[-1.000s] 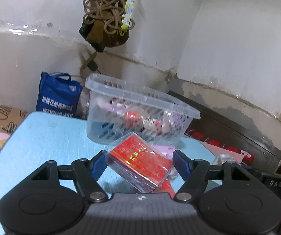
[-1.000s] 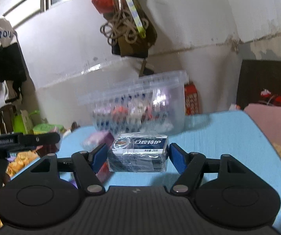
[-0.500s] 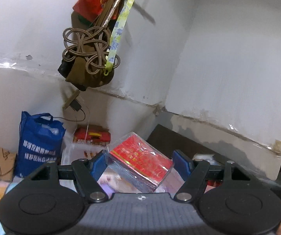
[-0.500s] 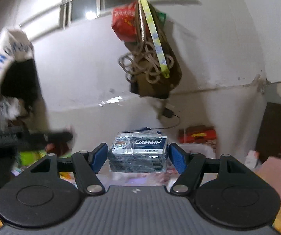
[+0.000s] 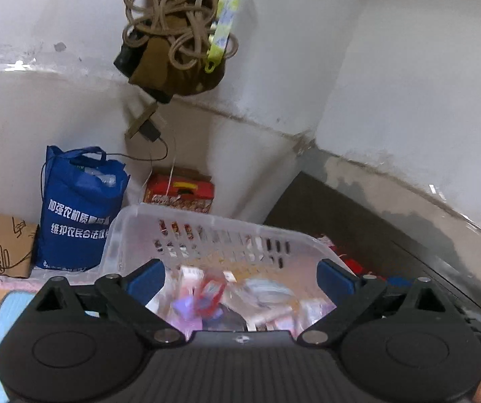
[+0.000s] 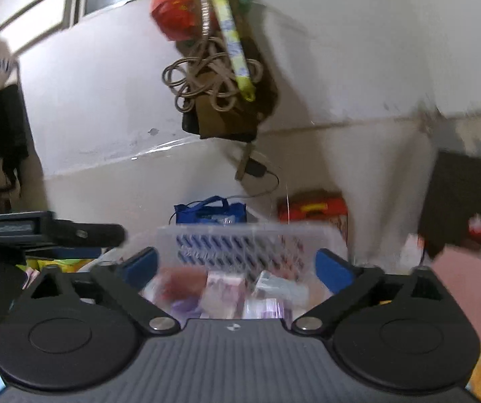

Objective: Organize objects
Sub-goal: 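Lift both items over the basket and release them, then grasp the pink-lidded wrapped box with the left gripper while the right grasps the blue cube box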

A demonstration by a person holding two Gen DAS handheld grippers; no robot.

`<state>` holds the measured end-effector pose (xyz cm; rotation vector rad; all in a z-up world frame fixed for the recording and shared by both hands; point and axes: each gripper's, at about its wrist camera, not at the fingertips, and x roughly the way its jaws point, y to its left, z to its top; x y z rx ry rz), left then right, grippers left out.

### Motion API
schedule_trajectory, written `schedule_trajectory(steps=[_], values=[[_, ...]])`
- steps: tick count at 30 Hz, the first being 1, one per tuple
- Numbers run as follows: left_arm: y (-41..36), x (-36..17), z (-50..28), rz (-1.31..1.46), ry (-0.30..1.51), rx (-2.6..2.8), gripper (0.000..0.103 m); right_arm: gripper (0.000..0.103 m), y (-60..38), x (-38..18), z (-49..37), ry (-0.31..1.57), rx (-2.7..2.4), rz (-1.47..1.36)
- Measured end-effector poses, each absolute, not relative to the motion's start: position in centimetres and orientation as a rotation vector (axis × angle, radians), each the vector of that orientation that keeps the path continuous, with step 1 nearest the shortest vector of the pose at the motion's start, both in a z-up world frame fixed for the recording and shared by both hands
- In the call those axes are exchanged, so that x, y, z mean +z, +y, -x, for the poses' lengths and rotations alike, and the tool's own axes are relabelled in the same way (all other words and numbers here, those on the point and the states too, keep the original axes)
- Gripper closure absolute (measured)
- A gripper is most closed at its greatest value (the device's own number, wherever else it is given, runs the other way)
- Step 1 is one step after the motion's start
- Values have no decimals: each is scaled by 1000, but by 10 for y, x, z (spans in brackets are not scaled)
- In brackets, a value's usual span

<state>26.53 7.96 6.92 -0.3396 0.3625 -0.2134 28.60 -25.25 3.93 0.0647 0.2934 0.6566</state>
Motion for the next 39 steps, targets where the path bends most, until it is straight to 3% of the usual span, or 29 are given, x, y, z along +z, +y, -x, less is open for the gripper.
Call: schedule_trajectory(steps=[5,9,15,17,19,23,25,29,32,34,39], values=[[61,28,-197,291,370,-215,4,0,-286,-12,-205,398,640,-164],[43,0,-170,257,357,-230,4,0,-291,-51,-132,348,598,-170],[30,-10,-166,222,336,-226,4,1,-271,-66,-96,264,596,-79],[27,-12,-167,219,352,-225,4,12,-265,-67,-93,250,631,-60],[25,-14,-169,213,360,-222,4,29,-258,-70,-95,278,669,-46],[14,-19,-169,185,376,-224,4,34,-248,-77,-93,287,701,-1],[9,-22,-172,169,393,-234,6,43,-247,-78,-92,284,701,14],[5,-25,-175,157,411,-243,8,47,-251,-81,-90,294,721,8],[10,-28,-177,197,422,-251,18,51,-249,-81,-89,292,730,18],[10,-31,-180,206,452,-261,31,55,-247,-82,-89,292,731,27],[11,-31,-170,211,398,-253,33,59,-250,-80,-87,274,699,22]])
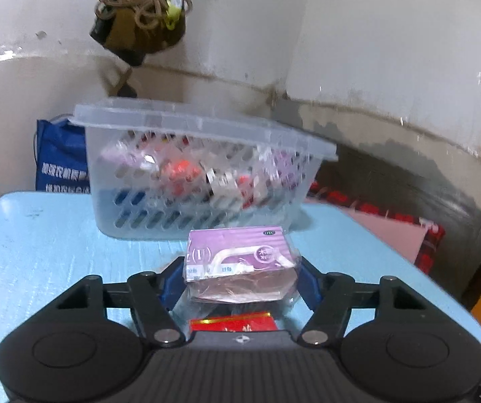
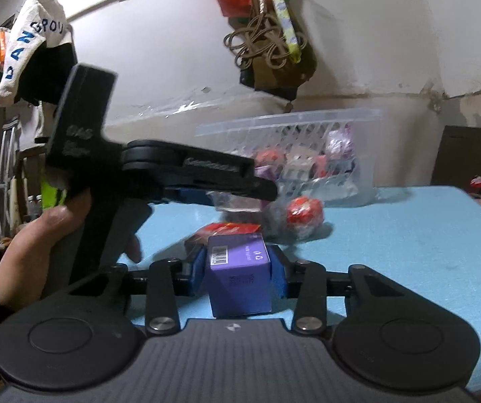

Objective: Organize objects
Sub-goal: 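Grasp the pink-lidded wrapped box with the left gripper while the right grasps the blue cube box, then carry both items over the basket and open both grippers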

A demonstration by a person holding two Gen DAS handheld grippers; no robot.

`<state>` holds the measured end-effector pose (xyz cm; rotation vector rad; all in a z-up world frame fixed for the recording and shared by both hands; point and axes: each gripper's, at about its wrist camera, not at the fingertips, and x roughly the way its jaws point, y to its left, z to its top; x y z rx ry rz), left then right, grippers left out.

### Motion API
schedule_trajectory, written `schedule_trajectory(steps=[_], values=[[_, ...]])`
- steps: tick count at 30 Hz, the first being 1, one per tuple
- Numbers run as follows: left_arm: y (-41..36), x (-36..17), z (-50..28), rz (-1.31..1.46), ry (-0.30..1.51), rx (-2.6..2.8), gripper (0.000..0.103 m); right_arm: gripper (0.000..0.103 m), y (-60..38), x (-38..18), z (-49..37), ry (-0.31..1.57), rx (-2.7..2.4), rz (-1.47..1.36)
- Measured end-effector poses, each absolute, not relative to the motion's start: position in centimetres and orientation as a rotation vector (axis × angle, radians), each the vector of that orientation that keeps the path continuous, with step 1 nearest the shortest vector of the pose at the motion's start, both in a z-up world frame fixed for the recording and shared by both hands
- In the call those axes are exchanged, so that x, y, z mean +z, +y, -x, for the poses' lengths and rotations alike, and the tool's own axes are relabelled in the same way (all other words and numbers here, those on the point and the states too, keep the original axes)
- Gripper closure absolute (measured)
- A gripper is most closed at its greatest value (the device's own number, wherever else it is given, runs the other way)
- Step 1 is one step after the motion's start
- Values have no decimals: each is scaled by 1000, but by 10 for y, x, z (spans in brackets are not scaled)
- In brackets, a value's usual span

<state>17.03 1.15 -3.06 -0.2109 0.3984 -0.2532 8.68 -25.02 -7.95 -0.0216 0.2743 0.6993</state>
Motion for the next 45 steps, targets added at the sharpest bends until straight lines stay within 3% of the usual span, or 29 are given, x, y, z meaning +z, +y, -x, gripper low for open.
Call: schedule_trajectory(steps=[30,39,45], values=[[56,-12,-135,284,274,-170,33,60,-286,-44,-119,195,532,-7],[88,24,-128,294,215,-147,33,60,-291,-18,-128,157,517,0],[82,85,-175,264,184,-207,33,60,-268,49,-179,135,576,13]])
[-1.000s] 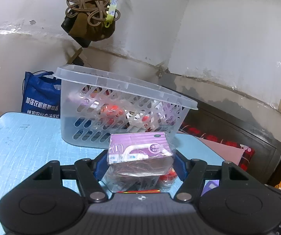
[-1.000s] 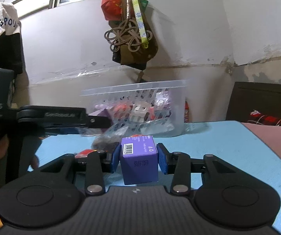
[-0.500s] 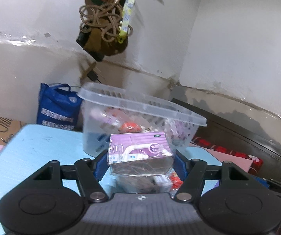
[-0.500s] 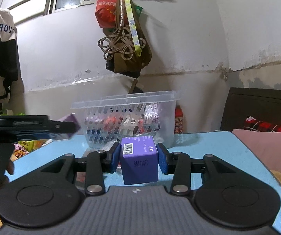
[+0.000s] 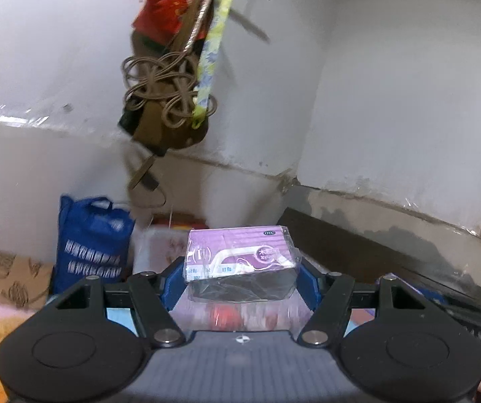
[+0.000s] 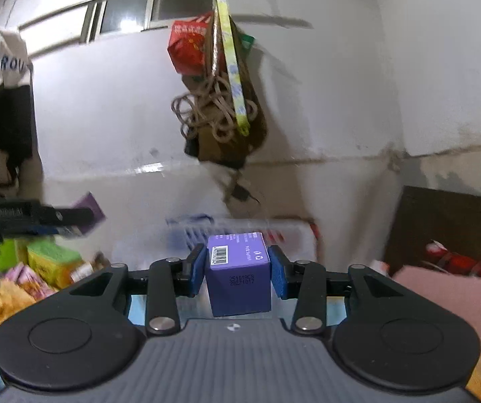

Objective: Organize objects
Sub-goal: 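Carry both items over the basket and open both grippers, then grasp the red Zhonghua cigarette pack with the left gripper while the right grasps the red wrapped ball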

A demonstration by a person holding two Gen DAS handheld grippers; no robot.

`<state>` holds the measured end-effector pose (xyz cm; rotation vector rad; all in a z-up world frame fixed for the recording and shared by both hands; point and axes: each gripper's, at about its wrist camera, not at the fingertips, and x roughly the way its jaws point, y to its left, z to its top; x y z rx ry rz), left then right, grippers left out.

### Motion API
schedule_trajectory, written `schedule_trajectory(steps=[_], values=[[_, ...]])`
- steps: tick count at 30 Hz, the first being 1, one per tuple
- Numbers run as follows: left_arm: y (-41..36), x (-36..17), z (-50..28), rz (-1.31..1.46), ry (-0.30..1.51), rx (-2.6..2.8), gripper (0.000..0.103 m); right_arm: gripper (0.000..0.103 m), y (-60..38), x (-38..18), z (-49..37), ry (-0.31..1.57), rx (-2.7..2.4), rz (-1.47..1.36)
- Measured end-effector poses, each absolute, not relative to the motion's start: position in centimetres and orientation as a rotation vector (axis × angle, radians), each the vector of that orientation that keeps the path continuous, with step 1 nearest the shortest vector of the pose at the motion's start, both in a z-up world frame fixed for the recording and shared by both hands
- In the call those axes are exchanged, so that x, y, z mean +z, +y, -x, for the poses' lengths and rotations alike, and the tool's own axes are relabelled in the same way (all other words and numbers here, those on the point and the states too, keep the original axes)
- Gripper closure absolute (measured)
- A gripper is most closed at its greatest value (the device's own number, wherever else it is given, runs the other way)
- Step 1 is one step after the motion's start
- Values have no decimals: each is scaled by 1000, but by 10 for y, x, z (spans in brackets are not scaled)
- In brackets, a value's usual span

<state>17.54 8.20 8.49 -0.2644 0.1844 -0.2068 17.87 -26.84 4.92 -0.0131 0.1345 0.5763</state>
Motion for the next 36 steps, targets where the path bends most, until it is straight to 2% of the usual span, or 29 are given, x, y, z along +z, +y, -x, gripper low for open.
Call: schedule_trajectory(steps=[4,8,9,10,11,12,14,16,18,19,24,28,34,36], values=[[71,116,-236,237,238,-189,33,60,-237,90,-240,174,614,26],[67,111,-287,252,328,-177,32,58,-215,90,-280,227,605,75],[66,107,-295,242,341,-168,29,50,-211,87,-288,242,620,86],[66,102,-303,244,362,-159,21,33,-204,83,-296,266,621,121],[67,97,-310,259,393,-147,16,25,-200,79,-299,275,594,140],[70,92,-312,279,415,-138,15,18,-197,75,-301,280,577,158],[75,87,-304,295,407,-141,14,17,-201,71,-299,294,580,146],[76,85,-283,270,385,-147,12,0,-217,70,-289,289,614,85],[78,80,-251,273,377,-142,10,0,-237,64,-271,285,611,36],[78,73,-234,273,384,-153,6,0,-246,58,-261,291,620,14],[60,12,-163,303,492,-168,6,0,-267,-5,-224,440,638,-30],[39,-24,-154,312,572,-173,7,22,-250,-38,-220,560,643,52],[17,-41,-154,276,618,-211,7,27,-238,-46,-223,579,655,71],[8,-41,-155,235,612,-193,7,34,-234,-49,-228,596,666,72]])
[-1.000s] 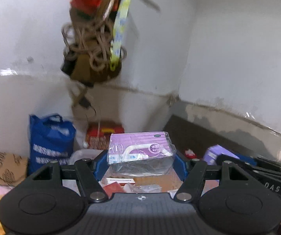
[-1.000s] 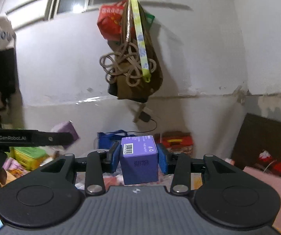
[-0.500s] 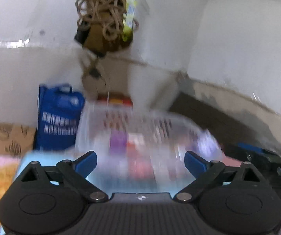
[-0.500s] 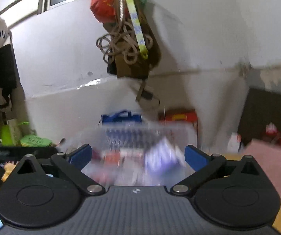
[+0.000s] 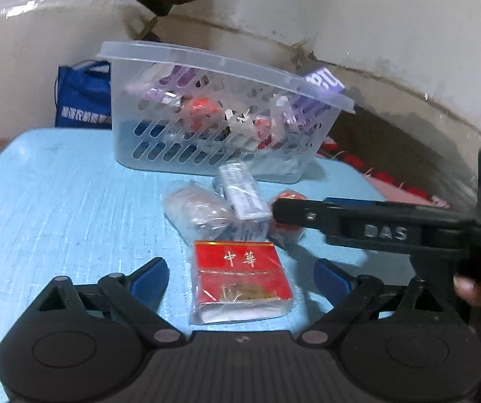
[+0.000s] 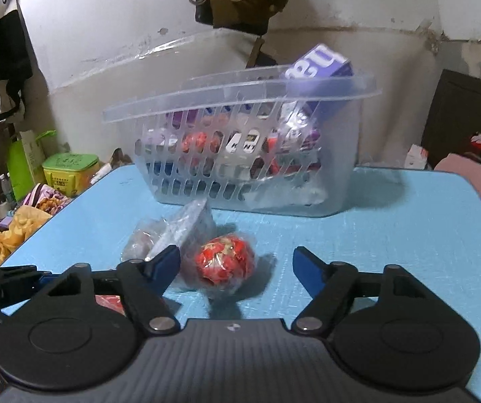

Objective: Organize objects
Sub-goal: 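Grasp the red Zhonghua cigarette pack with the left gripper while the right grasps the red wrapped ball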

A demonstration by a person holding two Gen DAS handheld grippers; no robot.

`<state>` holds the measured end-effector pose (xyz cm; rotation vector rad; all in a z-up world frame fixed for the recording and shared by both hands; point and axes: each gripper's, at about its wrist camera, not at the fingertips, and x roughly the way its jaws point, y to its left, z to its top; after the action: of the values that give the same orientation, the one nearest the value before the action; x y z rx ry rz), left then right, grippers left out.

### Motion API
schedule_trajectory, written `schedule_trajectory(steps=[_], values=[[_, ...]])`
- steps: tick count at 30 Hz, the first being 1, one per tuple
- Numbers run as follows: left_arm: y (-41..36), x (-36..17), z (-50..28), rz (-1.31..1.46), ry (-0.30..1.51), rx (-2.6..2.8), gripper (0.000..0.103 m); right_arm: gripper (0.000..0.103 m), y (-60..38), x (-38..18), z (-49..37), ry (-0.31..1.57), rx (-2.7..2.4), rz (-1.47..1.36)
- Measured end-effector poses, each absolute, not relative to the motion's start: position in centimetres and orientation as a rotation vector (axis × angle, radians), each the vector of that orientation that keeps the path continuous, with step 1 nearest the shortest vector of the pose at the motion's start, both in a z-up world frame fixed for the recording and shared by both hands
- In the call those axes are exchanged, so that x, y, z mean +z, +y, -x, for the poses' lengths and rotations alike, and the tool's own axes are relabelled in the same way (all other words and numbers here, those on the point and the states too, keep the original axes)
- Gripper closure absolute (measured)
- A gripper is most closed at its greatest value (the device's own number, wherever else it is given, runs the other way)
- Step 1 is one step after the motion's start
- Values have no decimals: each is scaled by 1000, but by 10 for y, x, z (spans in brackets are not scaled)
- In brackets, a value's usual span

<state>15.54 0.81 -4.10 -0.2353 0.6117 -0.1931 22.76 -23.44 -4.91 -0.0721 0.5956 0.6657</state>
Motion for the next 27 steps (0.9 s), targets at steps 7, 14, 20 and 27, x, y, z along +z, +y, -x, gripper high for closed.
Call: schedule_trajectory(steps=[7,14,20,27], values=[[8,-42,-159,183,604,-182,34,54,-238,-58,-228,630,683,40],[44,-29,-152,267,487,-173,36,54,-242,-53,-218,543,651,27],[64,-14,-157,251,364,-154,36,54,-243,-49,-211,474,621,34],[65,-25,-157,268,293,-209,36,54,-242,-45,-201,410,587,46]])
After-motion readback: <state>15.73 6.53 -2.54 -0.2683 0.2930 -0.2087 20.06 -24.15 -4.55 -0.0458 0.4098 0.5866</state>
